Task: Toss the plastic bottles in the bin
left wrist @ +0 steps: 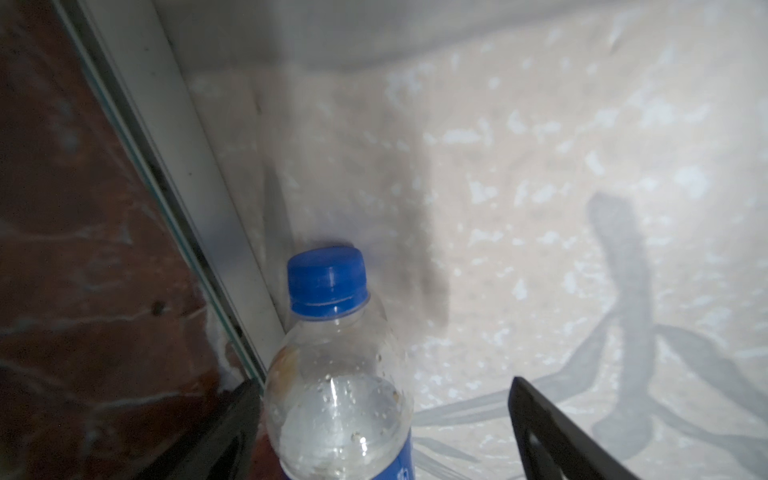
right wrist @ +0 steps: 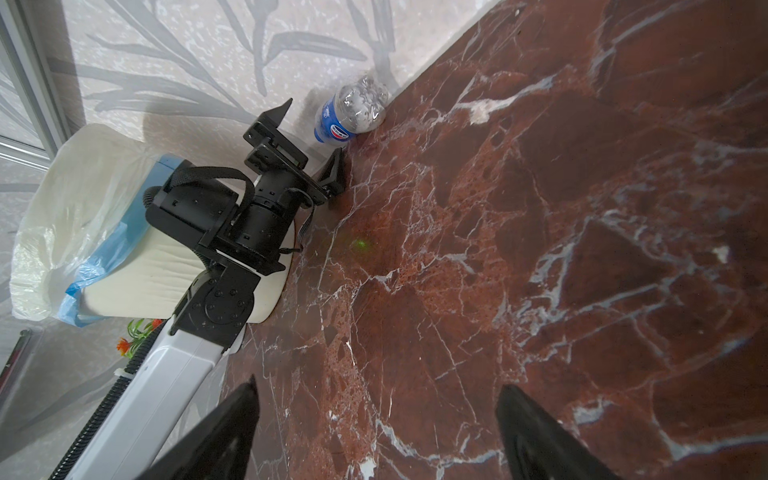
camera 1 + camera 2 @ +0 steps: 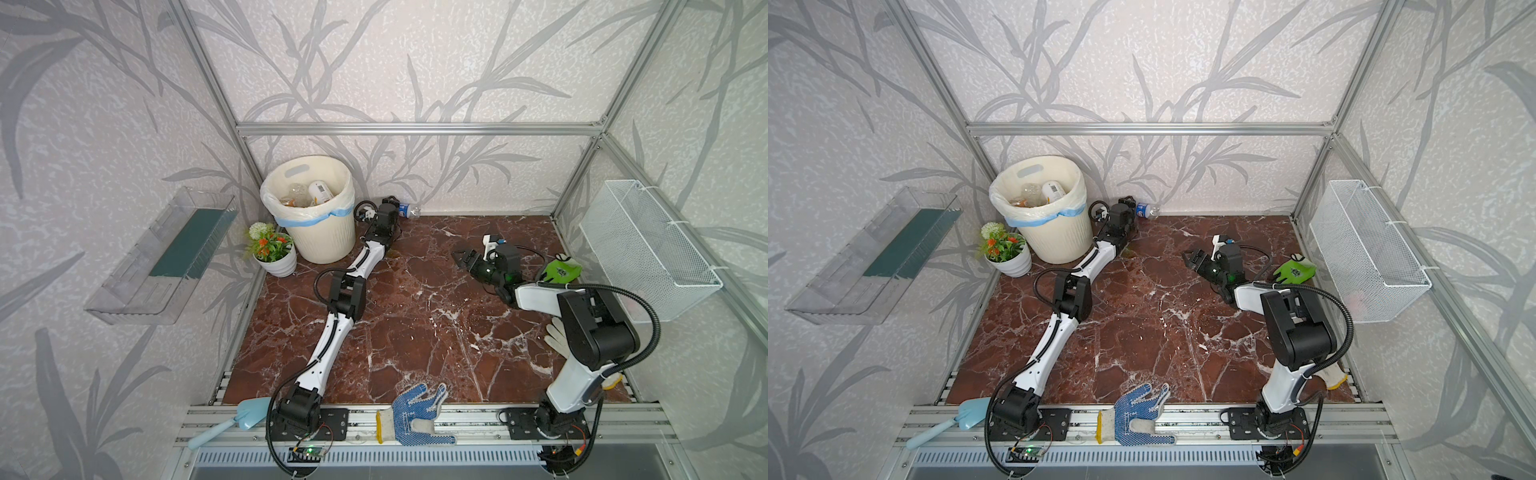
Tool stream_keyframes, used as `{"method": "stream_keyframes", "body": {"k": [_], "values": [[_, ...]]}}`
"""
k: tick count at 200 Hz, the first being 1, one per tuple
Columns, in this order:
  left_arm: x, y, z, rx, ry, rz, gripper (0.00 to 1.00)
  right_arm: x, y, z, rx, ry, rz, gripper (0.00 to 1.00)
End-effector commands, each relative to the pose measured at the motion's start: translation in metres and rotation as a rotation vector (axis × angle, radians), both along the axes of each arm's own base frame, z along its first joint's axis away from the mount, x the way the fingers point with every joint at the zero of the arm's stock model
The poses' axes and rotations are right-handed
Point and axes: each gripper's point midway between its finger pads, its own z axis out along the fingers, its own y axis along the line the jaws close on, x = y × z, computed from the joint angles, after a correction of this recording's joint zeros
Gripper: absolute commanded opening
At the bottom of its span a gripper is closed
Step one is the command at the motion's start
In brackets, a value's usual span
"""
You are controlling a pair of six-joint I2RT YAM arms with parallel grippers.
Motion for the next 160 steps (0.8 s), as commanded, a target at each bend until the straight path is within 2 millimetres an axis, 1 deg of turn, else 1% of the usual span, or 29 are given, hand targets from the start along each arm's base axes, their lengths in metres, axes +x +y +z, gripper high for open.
{"method": "stream_keyframes", "body": {"k": [1, 6, 9, 41, 56, 78, 98, 108, 112, 130, 142, 157, 160], "values": [[-0.007, 0.001, -0.060, 0.087, 0.105, -0.043, 0.90, 0.006, 0.001, 0.002, 0.054, -0.032, 0.002, 0.89], [-0.007, -0.001, -0.059, 0.090, 0.100, -0.050, 0.90, 0.006, 0.001, -0.001, 0.061, -0.019, 0.002, 0.88], [-0.006, -0.003, -0.057, 0.093, 0.095, -0.053, 0.89, 0.009, 0.001, 0.003, 0.070, -0.043, 0.001, 0.88], [-0.007, -0.017, -0.049, 0.111, 0.049, -0.062, 0.89, 0.013, 0.003, -0.004, 0.074, -0.044, 0.009, 0.86], [-0.009, -0.023, -0.045, 0.121, 0.038, -0.062, 0.86, 0.015, 0.003, -0.005, 0.069, -0.048, 0.011, 0.86], [-0.011, -0.034, -0.042, 0.130, 0.026, -0.078, 0.77, 0.019, 0.001, -0.008, 0.063, -0.048, 0.007, 0.86], [-0.012, -0.041, -0.036, 0.141, 0.013, -0.095, 0.67, 0.030, 0.000, -0.014, 0.043, -0.043, 0.008, 0.86], [-0.012, -0.044, -0.031, 0.150, 0.003, -0.104, 0.65, 0.039, 0.001, -0.013, 0.033, -0.051, 0.011, 0.86], [-0.013, -0.045, -0.028, 0.154, -0.001, -0.109, 0.65, 0.041, 0.002, -0.021, 0.020, -0.021, 0.015, 0.86], [-0.013, -0.050, -0.017, 0.176, -0.017, -0.133, 0.65, 0.060, 0.003, -0.026, -0.005, -0.002, 0.004, 0.86], [-0.012, -0.053, -0.010, 0.176, -0.038, -0.155, 0.65, 0.077, 0.003, -0.027, -0.001, 0.002, -0.030, 0.87], [-0.012, -0.059, 0.000, 0.189, -0.063, -0.197, 0.65, 0.101, 0.009, -0.025, 0.006, 0.008, -0.041, 0.88], [-0.012, -0.060, 0.006, 0.193, -0.075, -0.206, 0.65, 0.106, 0.010, -0.023, 0.001, 0.002, -0.048, 0.89]]}}
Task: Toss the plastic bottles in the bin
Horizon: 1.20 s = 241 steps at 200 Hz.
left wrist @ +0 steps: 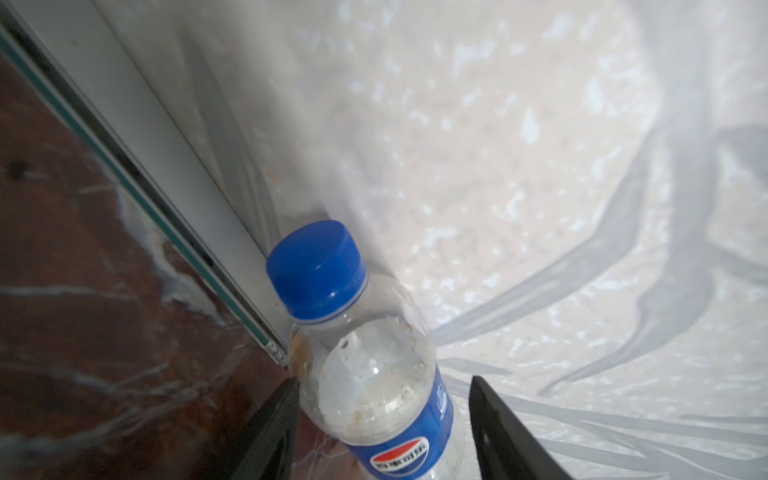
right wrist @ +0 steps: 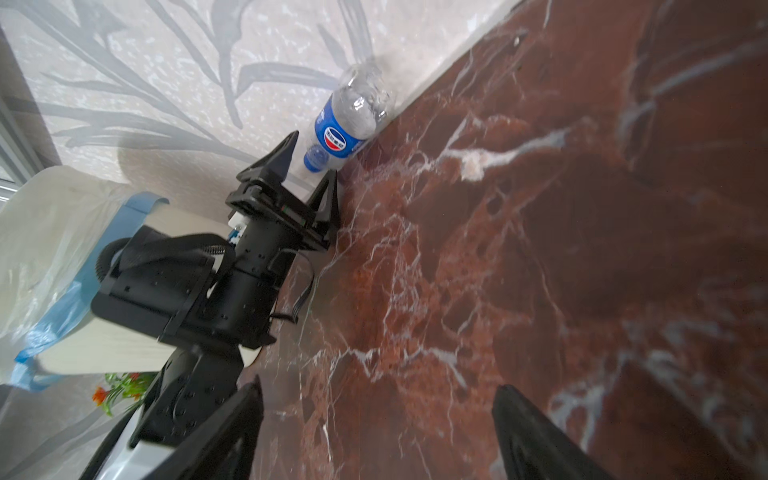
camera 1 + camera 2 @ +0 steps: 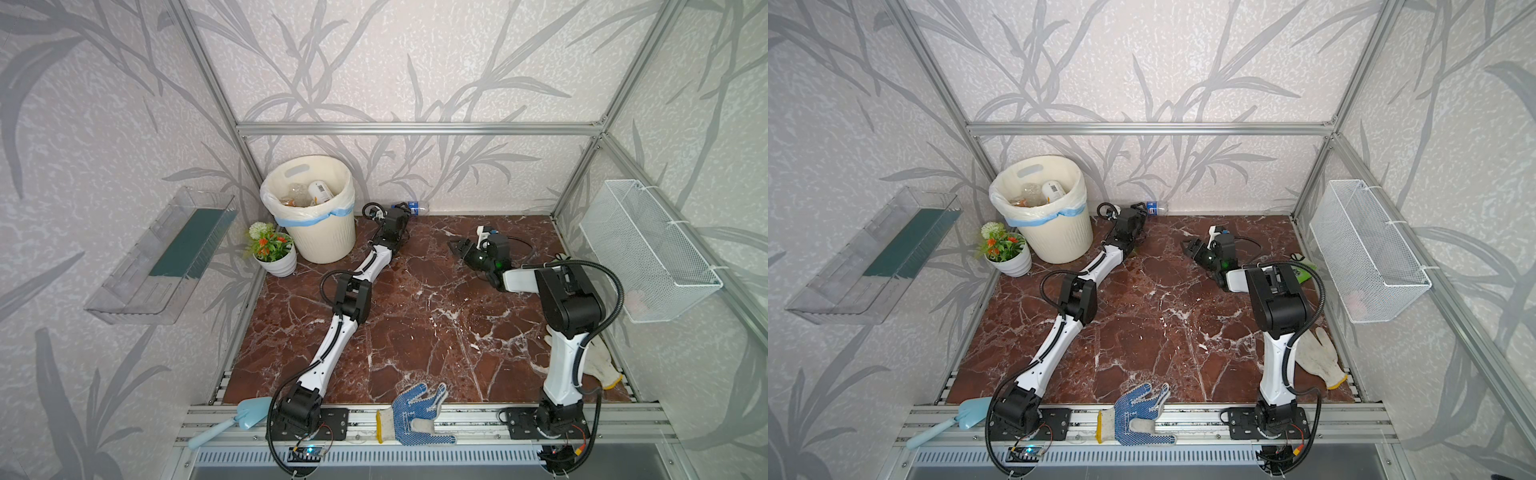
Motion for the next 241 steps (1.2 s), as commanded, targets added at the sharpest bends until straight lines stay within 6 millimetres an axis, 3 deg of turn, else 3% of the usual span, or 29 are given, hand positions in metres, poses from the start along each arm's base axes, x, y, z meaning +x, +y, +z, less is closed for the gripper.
{"method": "stream_keyframes", "body": {"k": [1, 23, 64, 86, 92, 112, 117, 157, 185, 218, 241], "values": [[-0.001, -0.011, 0.013, 0.044, -0.027, -0.074, 0.65, 0.032, 0.003, 0.000, -0.022, 0.013, -0.040, 0.89], [-0.001, -0.014, 0.039, 0.067, -0.080, -0.149, 0.69, 0.066, 0.016, 0.005, -0.010, -0.007, -0.057, 0.93], [-0.001, -0.007, 0.077, 0.099, -0.139, -0.252, 0.71, 0.130, 0.036, -0.018, -0.025, 0.013, -0.090, 0.95], [-0.003, -0.005, 0.088, 0.095, -0.162, -0.323, 0.72, 0.157, 0.043, -0.032, -0.049, 0.008, -0.091, 0.96], [-0.004, -0.004, 0.090, 0.101, -0.165, -0.341, 0.72, 0.166, 0.046, -0.025, -0.045, -0.006, -0.087, 0.96], [-0.006, 0.001, 0.091, 0.140, -0.163, -0.384, 0.74, 0.185, 0.054, -0.039, -0.054, -0.009, -0.081, 0.96], [-0.006, 0.003, 0.091, 0.151, -0.157, -0.389, 0.75, 0.190, 0.055, -0.034, -0.052, -0.029, -0.086, 0.96], [-0.005, 0.016, 0.080, 0.188, -0.119, -0.400, 0.76, 0.199, 0.055, -0.043, -0.029, -0.064, -0.148, 0.97], [-0.004, 0.021, 0.059, 0.220, -0.063, -0.387, 0.77, 0.196, 0.073, -0.042, -0.040, -0.102, -0.117, 0.99], [0.001, 0.024, 0.040, 0.216, -0.048, -0.353, 0.78, 0.193, 0.081, -0.055, -0.021, -0.110, -0.090, 0.97], [0.003, 0.021, 0.028, 0.184, -0.073, -0.346, 0.78, 0.192, 0.088, -0.047, 0.019, -0.149, -0.047, 0.96]]}}
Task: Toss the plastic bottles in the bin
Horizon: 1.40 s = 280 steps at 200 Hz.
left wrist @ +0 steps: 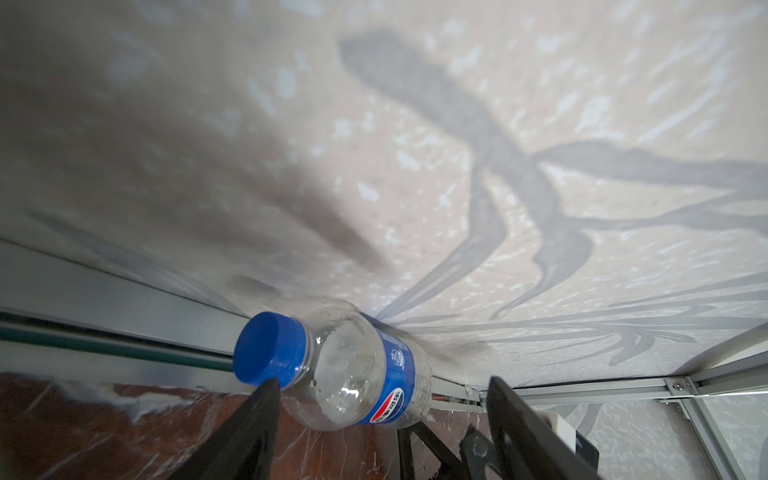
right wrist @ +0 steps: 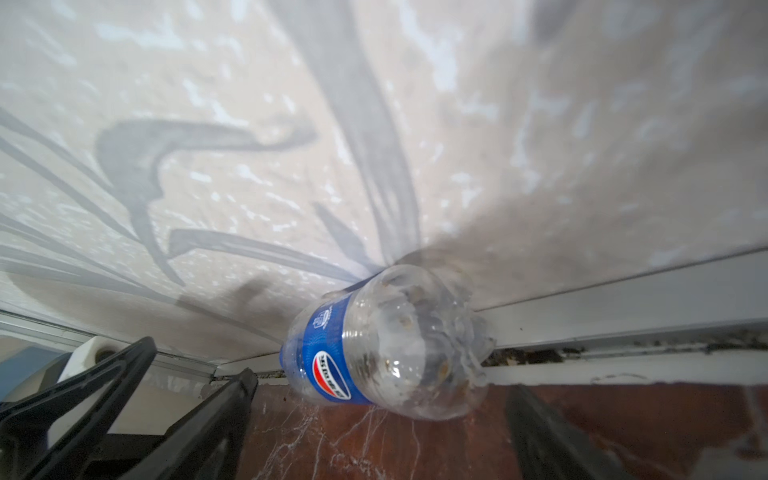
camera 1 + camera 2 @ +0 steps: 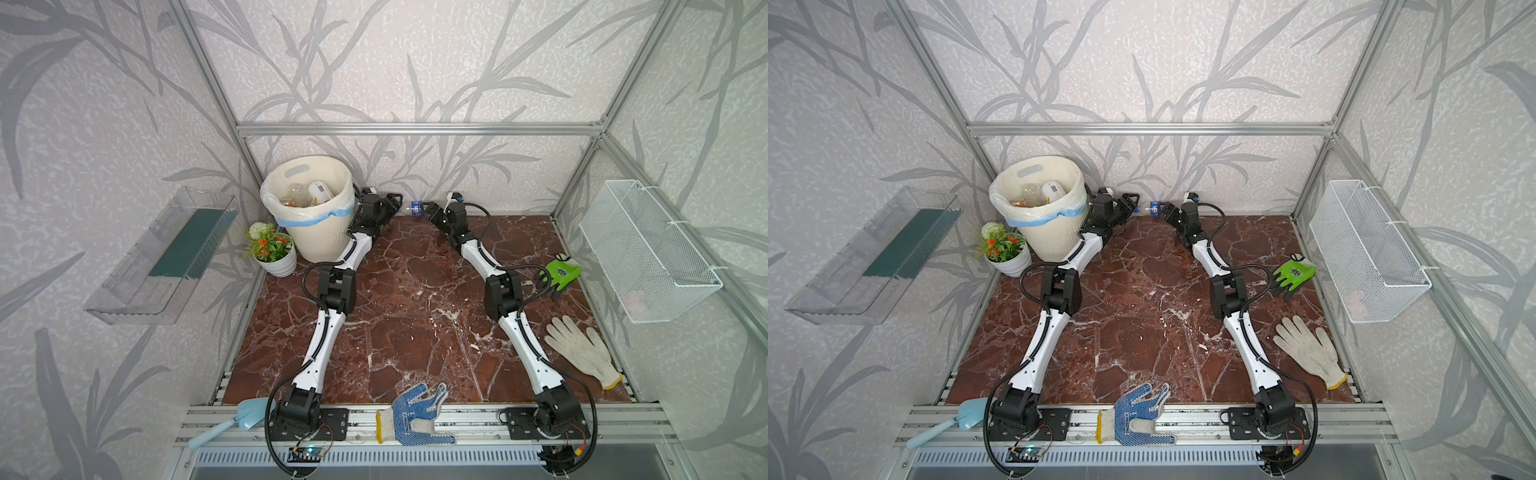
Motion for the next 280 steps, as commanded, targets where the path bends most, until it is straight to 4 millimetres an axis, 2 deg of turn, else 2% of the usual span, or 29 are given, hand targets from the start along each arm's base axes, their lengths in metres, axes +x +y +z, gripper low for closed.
{"method": "stream_keyframes", "body": {"k": [1, 29, 60, 70, 110, 163, 204, 231, 255, 280], "values": [[0.003, -0.003, -0.017, -0.023, -0.014, 0.012, 0.78, -0.008, 0.010, -0.029, 0.012, 0.041, 0.055, 0.96], [0.004, -0.008, -0.033, -0.042, -0.028, 0.027, 0.78, -0.009, 0.013, -0.022, 0.046, 0.019, 0.097, 0.95], [0.003, -0.012, -0.043, -0.029, -0.022, 0.038, 0.78, 0.001, -0.007, -0.013, 0.063, -0.008, 0.028, 0.95], [0.004, -0.012, -0.041, -0.031, -0.032, 0.041, 0.78, 0.004, -0.011, -0.008, 0.083, -0.024, 0.012, 0.94], [0.006, -0.013, -0.023, -0.030, -0.092, 0.049, 0.79, 0.009, -0.016, -0.010, 0.159, -0.058, -0.031, 0.97], [-0.003, -0.040, 0.001, -0.028, -0.177, -0.006, 0.79, 0.009, -0.020, 0.023, 0.165, -0.154, 0.012, 1.00], [-0.013, -0.063, 0.029, 0.014, -0.243, -0.080, 0.78, 0.006, -0.028, 0.036, 0.145, -0.189, 0.100, 0.99], [-0.015, -0.067, 0.032, 0.016, -0.256, -0.091, 0.78, 0.003, -0.037, 0.052, 0.166, -0.235, 0.155, 0.97], [-0.013, -0.064, 0.027, 0.010, -0.252, -0.071, 0.78, 0.001, -0.047, 0.067, 0.209, -0.255, 0.180, 0.94], [-0.013, -0.063, 0.027, 0.010, -0.253, -0.072, 0.78, -0.007, -0.050, 0.087, 0.229, -0.279, 0.242, 0.89]]}}
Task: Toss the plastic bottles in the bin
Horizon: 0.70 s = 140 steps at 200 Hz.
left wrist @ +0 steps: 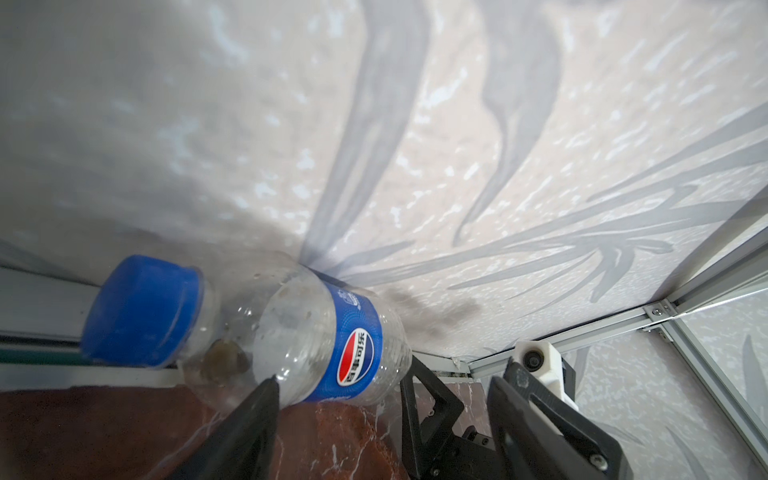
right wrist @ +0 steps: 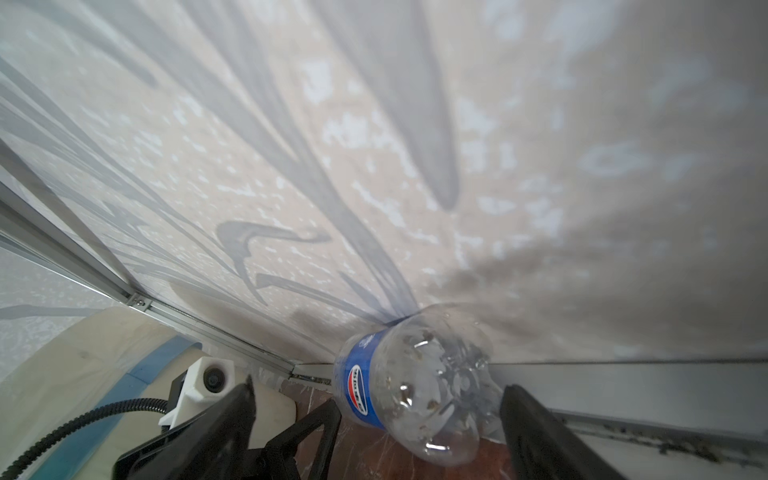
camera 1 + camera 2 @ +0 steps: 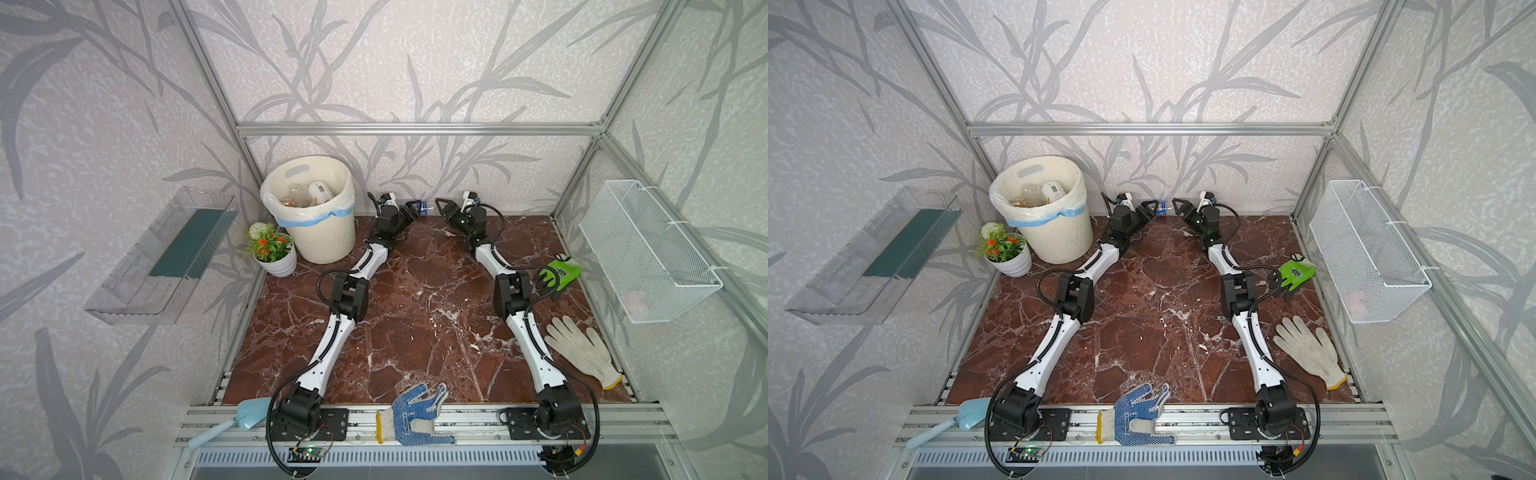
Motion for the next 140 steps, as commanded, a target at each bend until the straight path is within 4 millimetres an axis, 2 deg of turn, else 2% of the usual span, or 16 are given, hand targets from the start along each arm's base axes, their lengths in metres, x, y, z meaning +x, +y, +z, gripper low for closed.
{"method": "stream_keyframes", "body": {"k": [1, 15, 30, 51, 68, 72, 77, 102, 140], "values": [[0.001, 0.003, 0.035, -0.015, -0.085, -0.001, 0.78, -0.014, 0.003, 0.070, 0.039, -0.130, 0.099, 0.89], [0.001, 0.002, 0.041, -0.005, -0.092, -0.004, 0.78, -0.017, 0.002, 0.074, -0.004, -0.119, 0.107, 0.88], [0.001, 0.004, 0.048, 0.033, -0.088, -0.004, 0.78, -0.019, 0.009, 0.067, -0.162, -0.077, 0.096, 0.87], [0.002, 0.019, 0.063, 0.106, -0.063, 0.017, 0.78, -0.021, 0.014, 0.055, -0.334, -0.055, 0.086, 0.87], [0.001, 0.037, 0.071, 0.225, -0.039, 0.061, 0.78, -0.018, 0.011, 0.040, -0.409, -0.021, 0.076, 0.87], [0.001, 0.042, 0.065, 0.259, -0.015, 0.076, 0.78, -0.016, 0.010, 0.038, -0.420, -0.016, 0.073, 0.87], [0.000, 0.048, 0.069, 0.288, -0.007, 0.090, 0.78, -0.016, 0.010, 0.034, -0.428, -0.013, 0.072, 0.87], [0.000, 0.071, 0.062, 0.373, 0.041, 0.139, 0.79, -0.013, 0.012, 0.020, -0.445, 0.001, 0.058, 0.89], [0.011, 0.071, 0.039, 0.377, 0.021, 0.114, 0.82, -0.017, 0.032, 0.018, -0.484, -0.034, 0.061, 0.91]]}}
